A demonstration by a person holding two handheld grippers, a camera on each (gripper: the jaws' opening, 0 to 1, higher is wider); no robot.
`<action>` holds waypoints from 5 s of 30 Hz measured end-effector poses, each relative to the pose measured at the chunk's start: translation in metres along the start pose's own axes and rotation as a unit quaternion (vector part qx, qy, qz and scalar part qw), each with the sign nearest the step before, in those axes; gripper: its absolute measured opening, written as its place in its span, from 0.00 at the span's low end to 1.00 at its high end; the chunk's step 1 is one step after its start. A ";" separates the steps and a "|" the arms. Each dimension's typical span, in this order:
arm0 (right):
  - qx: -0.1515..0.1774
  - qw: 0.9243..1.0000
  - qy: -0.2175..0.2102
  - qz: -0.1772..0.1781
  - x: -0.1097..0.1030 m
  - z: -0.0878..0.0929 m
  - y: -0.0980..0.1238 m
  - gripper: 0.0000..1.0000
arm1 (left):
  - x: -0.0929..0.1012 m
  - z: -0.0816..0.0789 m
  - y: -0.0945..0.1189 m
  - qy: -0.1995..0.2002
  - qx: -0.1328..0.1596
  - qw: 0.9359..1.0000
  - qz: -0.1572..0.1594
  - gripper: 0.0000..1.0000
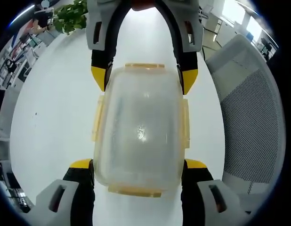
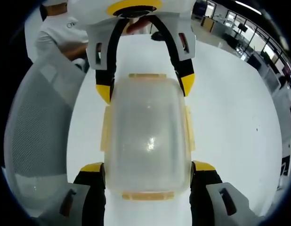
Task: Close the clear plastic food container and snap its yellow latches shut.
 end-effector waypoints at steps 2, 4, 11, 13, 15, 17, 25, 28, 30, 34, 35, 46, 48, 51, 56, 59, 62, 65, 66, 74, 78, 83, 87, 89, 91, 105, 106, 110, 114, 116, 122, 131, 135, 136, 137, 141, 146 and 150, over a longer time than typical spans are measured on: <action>0.002 1.000 0.000 0.000 0.002 -0.001 0.000 0.73 | -0.002 0.000 0.000 0.001 0.000 1.000 -0.001 0.75; 0.002 1.000 0.000 0.000 0.004 -0.001 0.000 0.73 | -0.004 0.001 -0.001 0.002 -0.001 1.000 -0.001 0.75; 0.002 1.000 -0.001 0.001 0.009 -0.003 0.000 0.73 | -0.009 0.002 -0.001 0.001 -0.003 1.000 -0.002 0.75; 0.003 1.000 -0.001 0.001 0.011 -0.004 0.000 0.73 | -0.011 0.002 -0.002 0.002 -0.003 1.000 -0.002 0.75; 0.004 1.000 -0.001 0.002 0.013 -0.004 0.000 0.73 | -0.014 0.003 -0.002 0.002 -0.003 1.000 -0.003 0.75; 0.006 1.000 -0.001 0.002 0.015 -0.005 0.000 0.73 | -0.016 0.004 -0.002 0.003 -0.002 1.000 -0.003 0.75; 0.006 1.000 -0.002 0.003 0.024 -0.007 -0.001 0.73 | -0.024 0.005 -0.002 0.003 -0.006 1.000 -0.004 0.76; 0.005 1.000 -0.001 0.002 0.026 -0.007 -0.001 0.73 | -0.027 0.005 -0.002 0.004 -0.005 1.000 -0.005 0.76; 0.005 1.000 0.000 0.002 0.028 -0.007 -0.001 0.73 | -0.028 0.006 -0.002 0.006 -0.004 1.000 -0.005 0.76; 0.007 1.000 -0.001 0.003 0.031 -0.008 0.000 0.73 | -0.032 0.006 -0.003 0.006 -0.002 1.000 -0.006 0.76; 0.007 1.000 -0.001 0.003 0.032 -0.008 -0.001 0.73 | -0.033 0.007 -0.003 0.006 -0.003 1.000 -0.006 0.76; 0.011 1.000 -0.003 0.003 0.044 -0.011 0.000 0.73 | -0.045 0.008 -0.003 0.004 -0.012 1.000 -0.006 0.76; 0.011 1.000 -0.002 0.003 0.047 -0.011 0.000 0.73 | -0.047 0.008 -0.003 0.004 -0.012 1.000 -0.007 0.76; 0.012 1.000 -0.002 0.004 0.049 -0.012 0.000 0.73 | -0.049 0.008 -0.003 0.005 -0.013 1.000 -0.008 0.76; 0.014 1.000 -0.002 0.004 0.053 -0.012 -0.001 0.73 | -0.053 0.009 -0.003 0.006 -0.014 1.000 -0.009 0.76; 0.017 1.000 -0.004 0.005 0.055 -0.012 0.000 0.73 | -0.056 0.009 -0.003 0.006 -0.014 1.000 -0.010 0.76; 0.019 1.000 -0.005 0.006 0.059 -0.013 -0.001 0.73 | -0.058 0.009 -0.004 0.006 -0.015 1.000 -0.012 0.76; 0.021 1.000 -0.007 0.007 0.060 -0.013 -0.001 0.73 | -0.062 0.009 -0.005 0.005 -0.016 1.000 -0.014 0.76; 0.022 1.000 -0.007 0.007 0.062 -0.013 -0.001 0.73 | -0.062 0.010 -0.005 0.005 -0.017 1.000 -0.014 0.76; 0.026 1.000 -0.009 0.007 0.069 -0.014 -0.002 0.73 | -0.070 0.010 -0.006 0.005 -0.018 1.000 -0.017 0.77; 0.028 1.000 -0.009 0.007 0.071 -0.014 -0.002 0.73 | -0.072 0.010 -0.007 0.005 -0.019 1.000 -0.018 0.77; 0.029 1.000 -0.007 0.008 0.073 -0.014 -0.003 0.74 | -0.073 0.010 -0.008 0.008 -0.020 1.000 -0.020 0.77; 0.024 1.000 -0.002 0.005 0.078 -0.015 -0.004 0.74 | -0.076 0.011 -0.009 0.013 -0.020 1.000 -0.021 0.77; 0.020 1.000 -0.002 0.005 0.079 -0.016 -0.004 0.74 | -0.077 0.011 -0.009 0.014 -0.019 0.999 -0.021 0.77; 0.019 1.000 -0.002 0.005 0.079 -0.016 -0.005 0.74 | -0.077 0.011 -0.009 0.014 -0.019 0.999 -0.021 0.77; 0.022 1.000 -0.005 0.008 0.080 -0.015 -0.004 0.74 | -0.078 0.010 -0.009 0.013 -0.021 0.999 -0.022 0.77; 0.021 1.000 -0.006 0.009 0.080 -0.015 -0.004 0.74 | -0.078 0.010 -0.010 0.013 -0.021 0.999 -0.022 0.77; 0.017 1.000 -0.006 0.009 0.080 -0.016 -0.005 0.74 | -0.078 0.010 -0.010 0.014 -0.022 0.999 -0.024 0.77; 0.022 1.000 -0.007 0.005 0.079 -0.015 -0.005 0.75 | -0.078 0.010 -0.010 0.006 -0.025 0.999 -0.026 0.78; 0.022 1.000 -0.005 0.005 0.079 -0.016 -0.005 0.75 | -0.078 0.010 -0.010 0.004 -0.027 0.999 -0.027 0.78; 0.035 0.999 -0.002 0.028 0.082 -0.019 -0.002 0.94 | -0.077 0.009 -0.014 -0.003 -0.031 0.999 -0.023 0.94; 0.043 0.999 0.002 0.024 0.076 -0.015 -0.001 0.96 | -0.081 0.006 -0.010 -0.006 -0.019 0.999 -0.035 0.99; 0.058 0.998 -0.005 0.037 0.078 -0.013 0.001 0.95 | -0.078 0.009 -0.010 -0.007 -0.021 0.999 -0.038 0.99; 0.065 0.997 -0.013 0.038 0.078 -0.012 0.003 0.94 | -0.076 0.009 -0.009 -0.009 -0.019 0.999 -0.040 0.99; 0.069 0.997 -0.017 0.037 0.077 -0.012 0.004 0.94 | -0.076 0.010 -0.009 -0.008 -0.017 0.999 -0.041 0.99; 0.072 0.996 -0.026 0.043 0.072 -0.006 0.004 0.93 | -0.074 0.010 -0.007 0.009 -0.006 0.998 -0.054 0.99; 0.088 0.994 -0.038 0.055 0.067 -0.002 0.007 0.94 | -0.074 0.013 -0.003 0.034 0.007 0.997 -0.070 0.97; 0.096 0.992 -0.055 0.057 0.061 0.002 0.005 0.93 | -0.072 0.015 -0.001 0.050 0.015 0.996 -0.073 0.95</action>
Point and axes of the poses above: the point that each gripper's makers call its tool centre point, and the gripper's own axes: y roughly backward along the fingers, x roughly to its right, z roughly out of its underside, the point moved 6 cm from there along y, roughly backward along the fingers, and after that the axes turned 13 degrees about -x, right-handed, at the moved point
